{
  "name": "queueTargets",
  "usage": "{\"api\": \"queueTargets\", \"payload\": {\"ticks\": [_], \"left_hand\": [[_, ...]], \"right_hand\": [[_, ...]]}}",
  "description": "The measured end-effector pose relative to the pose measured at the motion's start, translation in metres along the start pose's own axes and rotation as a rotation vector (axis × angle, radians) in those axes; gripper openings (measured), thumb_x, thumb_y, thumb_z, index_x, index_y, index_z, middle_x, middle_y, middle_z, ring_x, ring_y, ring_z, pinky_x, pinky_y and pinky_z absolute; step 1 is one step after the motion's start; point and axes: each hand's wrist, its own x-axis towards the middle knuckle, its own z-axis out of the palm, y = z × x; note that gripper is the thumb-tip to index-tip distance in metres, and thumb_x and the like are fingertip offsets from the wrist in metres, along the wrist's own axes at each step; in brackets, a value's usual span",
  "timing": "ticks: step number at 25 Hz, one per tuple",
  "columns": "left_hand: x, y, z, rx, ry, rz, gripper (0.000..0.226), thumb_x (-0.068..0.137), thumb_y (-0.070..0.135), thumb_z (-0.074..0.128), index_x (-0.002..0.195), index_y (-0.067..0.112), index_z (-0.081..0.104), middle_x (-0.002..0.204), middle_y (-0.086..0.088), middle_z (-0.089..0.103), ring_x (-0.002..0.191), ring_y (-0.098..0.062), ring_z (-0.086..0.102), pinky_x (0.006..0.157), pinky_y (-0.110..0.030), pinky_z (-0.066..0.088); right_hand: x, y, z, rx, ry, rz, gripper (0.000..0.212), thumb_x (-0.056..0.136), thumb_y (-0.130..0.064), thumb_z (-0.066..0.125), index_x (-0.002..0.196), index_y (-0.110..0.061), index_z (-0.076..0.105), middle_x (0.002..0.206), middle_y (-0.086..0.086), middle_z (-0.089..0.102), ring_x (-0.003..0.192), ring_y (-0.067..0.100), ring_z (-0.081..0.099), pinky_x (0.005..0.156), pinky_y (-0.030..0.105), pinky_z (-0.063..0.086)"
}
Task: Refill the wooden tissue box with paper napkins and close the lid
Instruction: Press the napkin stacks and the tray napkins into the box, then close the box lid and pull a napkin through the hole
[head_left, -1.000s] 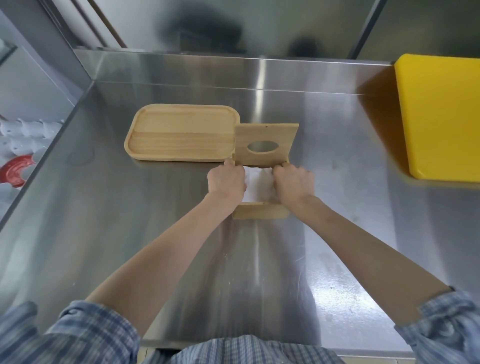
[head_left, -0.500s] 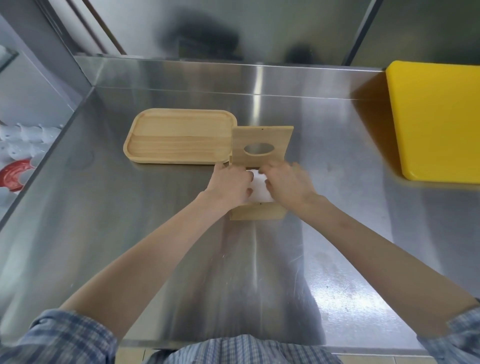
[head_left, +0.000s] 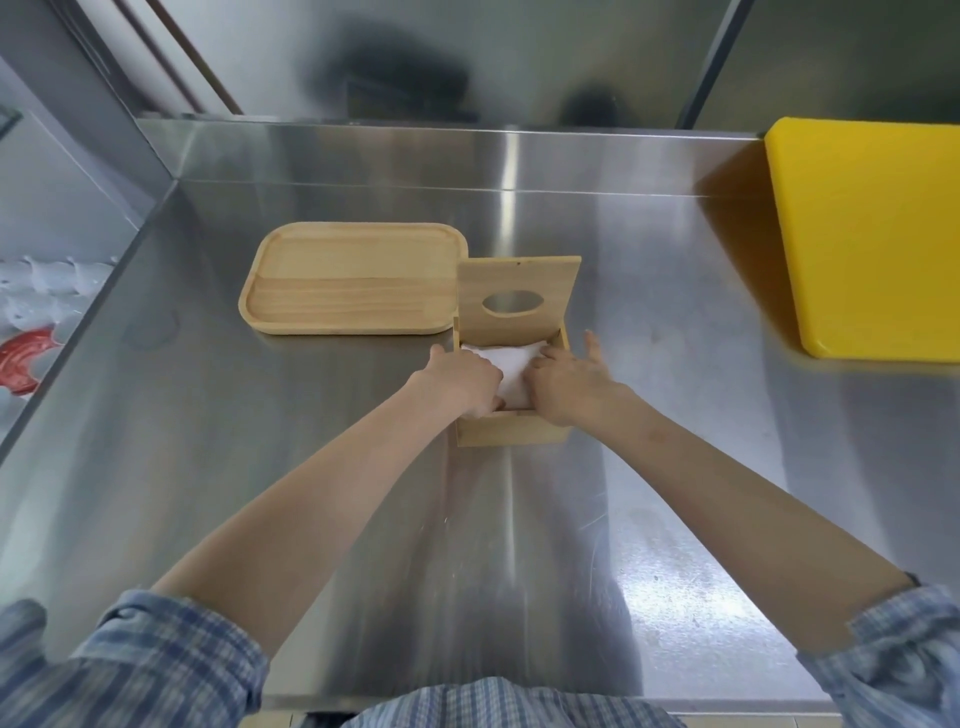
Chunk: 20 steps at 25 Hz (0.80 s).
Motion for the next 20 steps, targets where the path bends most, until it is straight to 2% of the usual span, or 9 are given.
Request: {"api": "queueTargets", "payload": {"ticks": [2, 4, 7, 9, 11, 12, 16, 20], "left_hand": [[-0.002, 0.000, 0.002, -0.037, 0.049, 0.003, 0.033, 0.097, 0.030, 0.035, 0.114, 0.008, 0.053, 0.125, -0.013, 0.057, 0.120, -0.028, 0.047, 0.099, -0.040, 0.033], [-0.009, 0.000, 0.004, -0.161, 0.145, 0.006, 0.030, 0.095, 0.027, 0.039, 0.113, 0.009, 0.054, 0.124, -0.014, 0.058, 0.118, -0.029, 0.049, 0.094, -0.039, 0.038], [-0.024, -0.002, 0.003, -0.385, 0.294, -0.002, 0.037, 0.094, 0.024, 0.040, 0.129, 0.015, 0.049, 0.134, -0.009, 0.054, 0.122, -0.028, 0.050, 0.094, -0.038, 0.041], [-0.035, -0.009, 0.001, -0.476, 0.448, -0.028, 0.037, 0.095, 0.025, 0.041, 0.130, 0.017, 0.049, 0.131, -0.005, 0.056, 0.118, -0.028, 0.053, 0.093, -0.038, 0.044], [-0.043, -0.019, -0.003, -0.554, 0.628, -0.060, 0.034, 0.094, 0.024, 0.043, 0.126, 0.017, 0.050, 0.125, -0.003, 0.059, 0.111, -0.026, 0.056, 0.087, -0.039, 0.048], [-0.046, -0.023, -0.007, -0.583, 0.701, -0.078, 0.033, 0.094, 0.023, 0.044, 0.126, 0.017, 0.050, 0.123, -0.002, 0.059, 0.110, -0.025, 0.057, 0.084, -0.039, 0.048], [-0.050, -0.034, -0.023, -0.600, 0.850, -0.163, 0.037, 0.092, 0.020, 0.048, 0.129, 0.016, 0.045, 0.125, -0.003, 0.051, 0.114, -0.022, 0.051, 0.076, -0.038, 0.047], [-0.040, -0.034, -0.034, -0.551, 0.821, -0.160, 0.039, 0.093, 0.018, 0.047, 0.132, 0.015, 0.044, 0.134, -0.004, 0.046, 0.120, -0.023, 0.048, 0.085, -0.037, 0.045]], "right_hand": [[-0.002, 0.000, 0.001, 0.009, 0.021, -0.017, 0.034, 0.095, -0.014, 0.037, 0.126, -0.012, 0.051, 0.140, 0.004, 0.046, 0.142, 0.013, 0.021, 0.116, 0.057, -0.002], [-0.006, 0.002, 0.000, 0.096, 0.088, -0.037, 0.034, 0.095, -0.015, 0.037, 0.124, -0.012, 0.053, 0.138, 0.006, 0.049, 0.140, 0.015, 0.028, 0.117, 0.054, 0.001], [-0.019, 0.003, -0.008, 0.310, 0.256, -0.061, 0.037, 0.094, -0.017, 0.040, 0.129, -0.017, 0.052, 0.137, 0.006, 0.053, 0.130, 0.021, 0.045, 0.116, 0.041, 0.019], [-0.030, 0.007, -0.015, 0.414, 0.411, -0.051, 0.032, 0.094, -0.018, 0.043, 0.123, -0.018, 0.058, 0.127, 0.006, 0.063, 0.118, 0.025, 0.054, 0.100, 0.036, 0.038], [-0.037, 0.014, -0.024, 0.519, 0.590, -0.012, 0.026, 0.093, -0.017, 0.046, 0.110, -0.015, 0.066, 0.110, 0.007, 0.069, 0.104, 0.028, 0.058, 0.082, 0.033, 0.044], [-0.039, 0.017, -0.029, 0.567, 0.676, 0.002, 0.024, 0.093, -0.016, 0.048, 0.106, -0.013, 0.067, 0.106, 0.008, 0.069, 0.101, 0.028, 0.058, 0.078, 0.032, 0.045], [-0.036, 0.029, -0.050, 0.618, 0.919, 0.031, 0.024, 0.091, -0.011, 0.052, 0.112, -0.008, 0.063, 0.112, 0.013, 0.061, 0.106, 0.031, 0.055, 0.082, 0.040, 0.047], [-0.024, 0.036, -0.057, 0.569, 0.929, 0.060, 0.032, 0.092, -0.011, 0.052, 0.123, -0.009, 0.058, 0.120, 0.014, 0.061, 0.112, 0.032, 0.053, 0.090, 0.043, 0.045]]}}
